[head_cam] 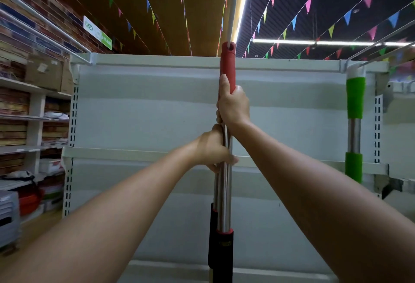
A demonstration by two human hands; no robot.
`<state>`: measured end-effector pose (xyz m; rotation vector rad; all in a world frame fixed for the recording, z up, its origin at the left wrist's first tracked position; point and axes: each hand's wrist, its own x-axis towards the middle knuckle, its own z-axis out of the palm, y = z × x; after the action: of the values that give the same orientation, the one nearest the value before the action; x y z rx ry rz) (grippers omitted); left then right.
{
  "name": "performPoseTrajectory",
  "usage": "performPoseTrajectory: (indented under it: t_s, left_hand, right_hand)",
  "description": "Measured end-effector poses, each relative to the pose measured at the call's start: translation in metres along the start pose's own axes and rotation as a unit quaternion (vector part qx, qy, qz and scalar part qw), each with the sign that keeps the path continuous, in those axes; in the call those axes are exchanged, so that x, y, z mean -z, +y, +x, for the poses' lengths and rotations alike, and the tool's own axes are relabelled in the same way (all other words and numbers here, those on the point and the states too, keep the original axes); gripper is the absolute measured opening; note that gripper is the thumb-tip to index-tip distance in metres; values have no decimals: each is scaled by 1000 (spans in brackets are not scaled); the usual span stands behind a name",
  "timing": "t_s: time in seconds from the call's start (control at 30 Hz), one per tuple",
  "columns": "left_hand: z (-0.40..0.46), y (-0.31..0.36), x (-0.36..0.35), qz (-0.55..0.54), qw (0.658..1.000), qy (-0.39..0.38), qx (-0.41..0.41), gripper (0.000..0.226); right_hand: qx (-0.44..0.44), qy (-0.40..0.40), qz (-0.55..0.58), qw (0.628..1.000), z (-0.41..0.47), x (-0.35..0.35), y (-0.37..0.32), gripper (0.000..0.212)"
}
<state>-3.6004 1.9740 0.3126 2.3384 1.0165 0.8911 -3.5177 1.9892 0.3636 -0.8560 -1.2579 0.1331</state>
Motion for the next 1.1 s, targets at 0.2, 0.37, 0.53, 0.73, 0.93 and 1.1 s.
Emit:
performPoseTrajectory:
  t_s: [0.2, 0.37, 0.53, 0.73, 0.93, 1.1]
  left_hand:
    - [-13, -20, -28, -35, 994, 99, -27, 32]
    - [-30, -31, -45, -85, 996, 4, -13, 32]
    - [-36, -42, -58, -101, 992, -56, 45, 68]
    - [-39, -48, -71, -138, 987, -56, 57, 58]
    - [-40, -54, -76, -114, 992, -32, 51, 58]
    - [-62, -73, -91, -112, 992, -12, 56, 53]
  right_hand:
    - [-11, -30, 62, 998, -4, 5, 6, 45]
    - [-16, -75, 45, 996, -18, 14, 8, 39]
    - [-18, -101, -61, 993, -57, 27, 32, 30]
    - [-39, -120, -130, 983, -91, 31, 57, 29]
    - [-45, -146, -209, 966, -99, 36, 54, 33]
    - [-89, -172, -165, 967, -116, 45, 63, 41]
